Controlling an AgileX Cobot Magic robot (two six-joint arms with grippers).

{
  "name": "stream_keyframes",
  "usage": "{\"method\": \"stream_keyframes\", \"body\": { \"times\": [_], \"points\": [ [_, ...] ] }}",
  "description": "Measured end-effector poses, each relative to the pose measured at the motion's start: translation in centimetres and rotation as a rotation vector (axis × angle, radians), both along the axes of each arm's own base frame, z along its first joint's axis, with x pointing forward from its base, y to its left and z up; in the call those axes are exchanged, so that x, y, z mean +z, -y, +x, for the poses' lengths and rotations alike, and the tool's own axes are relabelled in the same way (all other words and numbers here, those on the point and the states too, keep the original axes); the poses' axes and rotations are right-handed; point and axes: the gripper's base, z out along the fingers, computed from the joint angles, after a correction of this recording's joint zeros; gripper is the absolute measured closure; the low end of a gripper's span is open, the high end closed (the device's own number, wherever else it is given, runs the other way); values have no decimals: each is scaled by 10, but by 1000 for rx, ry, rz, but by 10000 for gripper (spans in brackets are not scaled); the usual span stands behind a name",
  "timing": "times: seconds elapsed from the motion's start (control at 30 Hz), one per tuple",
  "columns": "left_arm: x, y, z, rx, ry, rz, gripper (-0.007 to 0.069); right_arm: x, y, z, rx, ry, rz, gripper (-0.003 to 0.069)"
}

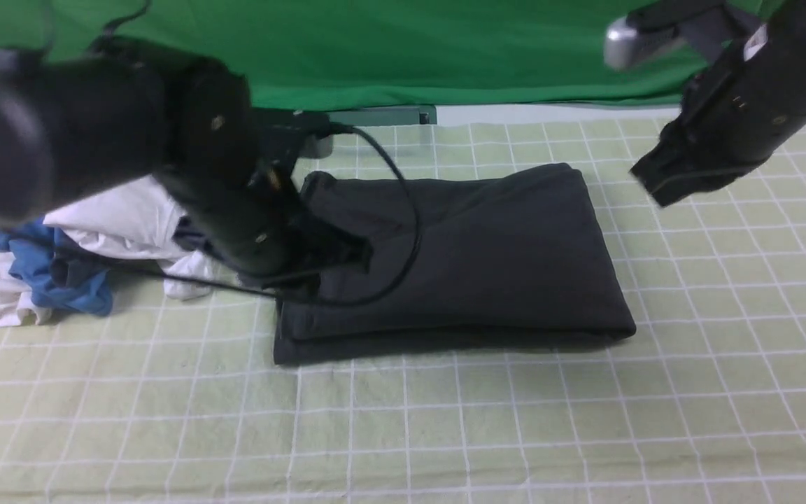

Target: Fold a long-sleeved shirt over a green coffee tablecloth.

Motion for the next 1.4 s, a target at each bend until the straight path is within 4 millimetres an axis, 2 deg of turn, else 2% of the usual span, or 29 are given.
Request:
{"method": "stream_keyframes", "body": {
  "times": [0.07, 0.1, 0.17, 0.23, 0.3, 0.33, 0.37, 0.43, 0.47, 0.53, 0.57, 0.6, 0.63, 0.67, 0.73, 0.9, 1.1, 1.4],
  "points": [
    [5, -7, -17, 7, 29, -15, 616, 14, 6, -14, -5, 81, 24, 664],
    [13, -13, -30, 12, 69, -36, 616, 25, 11, -25, -11, 161, 49, 664],
    [18, -23, -54, 16, 119, -61, 614, 34, 17, -43, -22, 267, 85, 664],
    [27, -34, -80, 24, 195, -106, 613, 45, 29, -74, -38, 433, 142, 664],
    [27, -43, -102, 30, 259, -145, 613, 42, 37, -95, -52, 546, 179, 664],
    [29, -47, -113, 34, 300, -172, 613, 38, 43, -112, -60, 615, 202, 664],
    [29, -48, -115, 36, 307, -179, 613, 42, 44, -115, -62, 643, 212, 664],
    [32, -61, -145, 43, 449, -253, 613, 24, 59, -154, -83, 820, 268, 664],
    [30, -61, -145, 44, 448, -253, 613, 24, 60, -156, -86, 846, 277, 664],
    [30, -71, -167, 47, 580, -312, 613, 9, 73, -188, -103, 1003, 330, 664],
    [28, -72, -169, 48, 590, -316, 613, 8, 74, -191, -104, 1015, 334, 664],
    [28, -77, -180, 50, 673, -352, 613, -4, 82, -213, -114, 1113, 371, 664],
    [25, -81, -187, 52, 721, -373, 613, -8, 86, -223, -121, 1161, 395, 664],
    [23, -81, -188, 53, 731, -377, 613, -9, 87, -225, -123, 1171, 402, 664],
    [18, -86, -199, 57, 822, -417, 613, -18, 94, -248, -143, 1212, 466, 664],
    [10, -90, -205, 63, 917, -456, 613, -28, 99, -266, -158, 1151, 507, 664],
    [8, -90, -205, 57, 929, -449, 613, -49, 97, -268, -151, 943, 436, 664],
    [9, -91, -204, 0, 972, -367, 612, -53, 97, -268, -148, 908, 422, 645]
  ]
}}
